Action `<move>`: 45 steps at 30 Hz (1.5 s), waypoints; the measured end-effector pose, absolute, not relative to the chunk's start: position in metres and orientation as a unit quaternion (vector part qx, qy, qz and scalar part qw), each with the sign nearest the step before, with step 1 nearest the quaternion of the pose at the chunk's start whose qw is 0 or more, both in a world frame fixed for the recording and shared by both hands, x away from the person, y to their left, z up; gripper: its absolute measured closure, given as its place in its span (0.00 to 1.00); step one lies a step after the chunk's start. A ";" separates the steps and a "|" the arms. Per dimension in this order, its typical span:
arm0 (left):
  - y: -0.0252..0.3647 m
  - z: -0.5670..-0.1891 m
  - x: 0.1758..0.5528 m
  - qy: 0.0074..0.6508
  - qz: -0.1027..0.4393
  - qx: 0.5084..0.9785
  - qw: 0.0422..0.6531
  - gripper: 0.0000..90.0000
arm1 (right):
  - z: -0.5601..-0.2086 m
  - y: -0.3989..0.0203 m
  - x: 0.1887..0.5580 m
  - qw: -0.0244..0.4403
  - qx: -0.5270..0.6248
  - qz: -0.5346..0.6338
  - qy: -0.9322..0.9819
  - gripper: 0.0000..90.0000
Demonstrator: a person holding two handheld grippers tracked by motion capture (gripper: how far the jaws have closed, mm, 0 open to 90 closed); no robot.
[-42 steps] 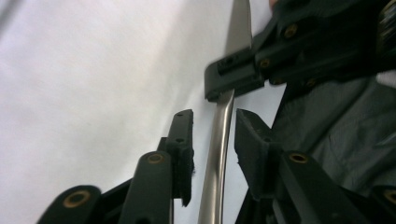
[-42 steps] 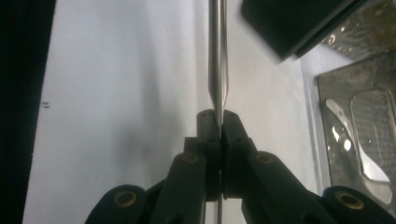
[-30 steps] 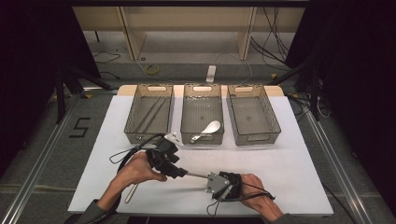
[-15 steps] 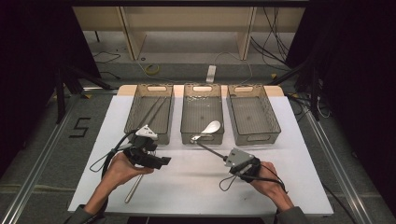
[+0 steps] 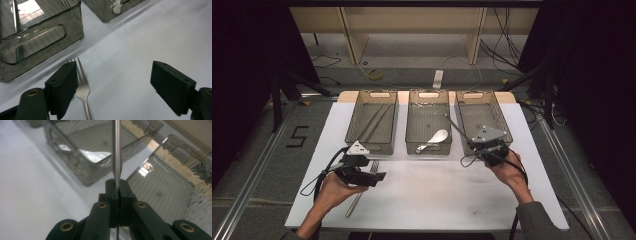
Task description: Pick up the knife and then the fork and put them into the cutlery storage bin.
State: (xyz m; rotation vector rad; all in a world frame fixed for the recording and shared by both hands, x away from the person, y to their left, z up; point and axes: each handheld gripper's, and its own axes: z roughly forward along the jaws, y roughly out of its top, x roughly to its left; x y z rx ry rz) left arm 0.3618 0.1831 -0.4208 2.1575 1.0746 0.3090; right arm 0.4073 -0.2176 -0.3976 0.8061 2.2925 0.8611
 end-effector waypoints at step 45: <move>0.201 -0.426 0.351 0.439 0.121 0.819 0.350 0.22 | -0.411 -0.226 0.531 0.229 0.516 0.276 0.778 0.90</move>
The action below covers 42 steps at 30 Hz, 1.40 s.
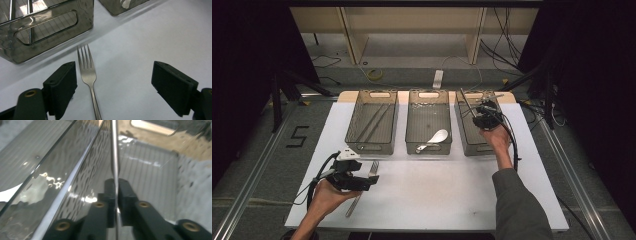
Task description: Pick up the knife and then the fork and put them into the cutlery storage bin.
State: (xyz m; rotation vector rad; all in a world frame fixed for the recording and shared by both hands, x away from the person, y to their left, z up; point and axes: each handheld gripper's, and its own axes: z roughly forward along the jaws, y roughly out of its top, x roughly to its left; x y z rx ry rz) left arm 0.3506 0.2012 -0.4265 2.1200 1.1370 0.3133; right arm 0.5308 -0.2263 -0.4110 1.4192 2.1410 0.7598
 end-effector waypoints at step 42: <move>0.204 -0.446 0.358 0.470 0.051 0.868 0.152 0.51 | -0.418 -0.207 0.360 0.184 0.338 0.426 0.819 0.35</move>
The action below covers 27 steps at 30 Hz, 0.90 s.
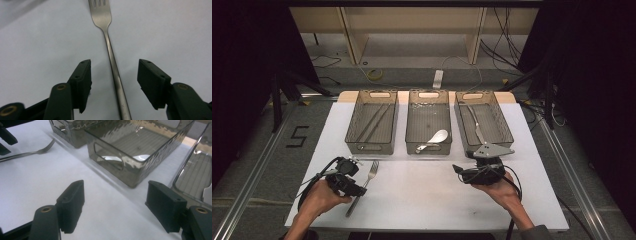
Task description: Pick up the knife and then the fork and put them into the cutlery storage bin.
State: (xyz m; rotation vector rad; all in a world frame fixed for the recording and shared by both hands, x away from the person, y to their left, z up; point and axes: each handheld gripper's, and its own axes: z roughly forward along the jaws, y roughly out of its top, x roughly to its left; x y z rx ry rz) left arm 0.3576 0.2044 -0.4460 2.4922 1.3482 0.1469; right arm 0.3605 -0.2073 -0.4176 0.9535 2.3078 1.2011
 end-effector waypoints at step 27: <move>0.194 -0.462 0.353 0.450 0.038 0.886 0.106 0.78 | -0.428 -0.215 0.333 0.153 0.344 0.456 0.806 0.31</move>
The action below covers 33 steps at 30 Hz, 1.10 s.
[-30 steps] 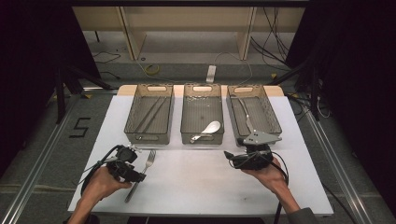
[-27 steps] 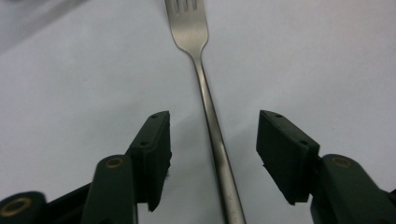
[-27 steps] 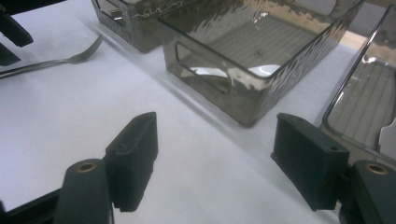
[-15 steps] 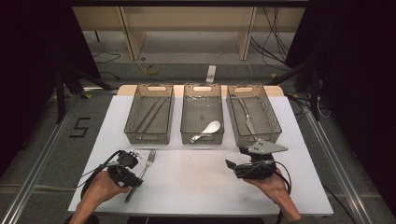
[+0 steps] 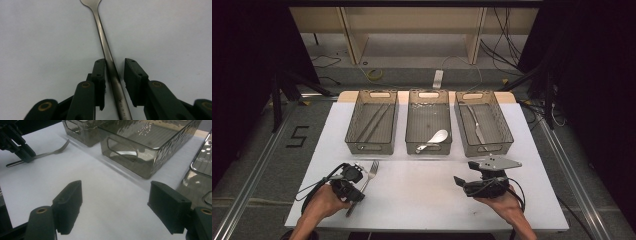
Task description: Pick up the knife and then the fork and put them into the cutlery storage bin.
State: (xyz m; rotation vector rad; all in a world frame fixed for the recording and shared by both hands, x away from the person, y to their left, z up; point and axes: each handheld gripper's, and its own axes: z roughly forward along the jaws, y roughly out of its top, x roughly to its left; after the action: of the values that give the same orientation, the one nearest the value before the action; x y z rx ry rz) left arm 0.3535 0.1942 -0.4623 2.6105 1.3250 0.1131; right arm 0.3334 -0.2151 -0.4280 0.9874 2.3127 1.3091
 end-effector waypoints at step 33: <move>0.191 -0.455 0.354 0.419 0.006 0.892 0.167 0.91 | -0.428 -0.209 0.332 0.148 0.331 0.456 0.813 0.32</move>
State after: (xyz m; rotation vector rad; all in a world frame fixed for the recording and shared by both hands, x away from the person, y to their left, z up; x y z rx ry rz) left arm 0.3543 0.1913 -0.4549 2.5389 1.1933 0.0184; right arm 0.3317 -0.2088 -0.4279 0.9515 2.3387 1.3104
